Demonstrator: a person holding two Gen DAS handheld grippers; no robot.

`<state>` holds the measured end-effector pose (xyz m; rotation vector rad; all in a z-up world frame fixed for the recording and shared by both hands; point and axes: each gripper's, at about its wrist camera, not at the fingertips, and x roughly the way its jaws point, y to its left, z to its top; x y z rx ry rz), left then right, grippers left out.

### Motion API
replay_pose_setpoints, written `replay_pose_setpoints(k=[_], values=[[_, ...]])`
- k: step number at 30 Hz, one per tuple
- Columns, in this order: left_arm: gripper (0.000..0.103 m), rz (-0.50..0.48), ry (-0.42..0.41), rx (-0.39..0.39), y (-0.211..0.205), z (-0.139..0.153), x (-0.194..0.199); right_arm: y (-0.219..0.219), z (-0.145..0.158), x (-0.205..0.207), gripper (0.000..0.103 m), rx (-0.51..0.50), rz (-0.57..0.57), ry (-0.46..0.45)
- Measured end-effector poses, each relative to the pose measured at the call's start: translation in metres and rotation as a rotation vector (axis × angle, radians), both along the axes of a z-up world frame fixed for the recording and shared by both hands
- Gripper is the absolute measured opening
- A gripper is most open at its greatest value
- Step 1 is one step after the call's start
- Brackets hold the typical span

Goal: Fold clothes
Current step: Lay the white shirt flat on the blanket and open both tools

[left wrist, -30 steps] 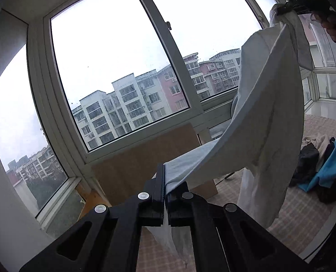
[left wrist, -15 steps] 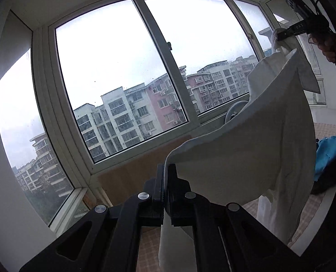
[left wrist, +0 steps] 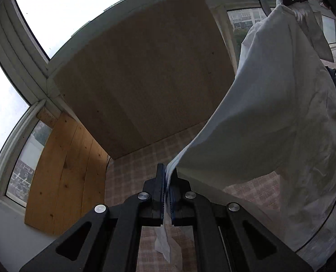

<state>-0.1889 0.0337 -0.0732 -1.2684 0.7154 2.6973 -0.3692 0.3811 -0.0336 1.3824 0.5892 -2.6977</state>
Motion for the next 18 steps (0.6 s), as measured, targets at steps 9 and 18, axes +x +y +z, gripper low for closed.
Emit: replay_pose_setpoints(k=[9, 18], values=[[0.015, 0.161, -0.212, 0.018, -0.016, -0.106, -0.069, 0.066, -0.131, -0.022, 0.043, -0.347, -0.116, -0.280], [0.027, 0.011, -0.215, 0.213, 0.030, -0.072, 0.080, 0.114, -0.208, 0.004, 0.054, -0.542, -0.208, -0.306]])
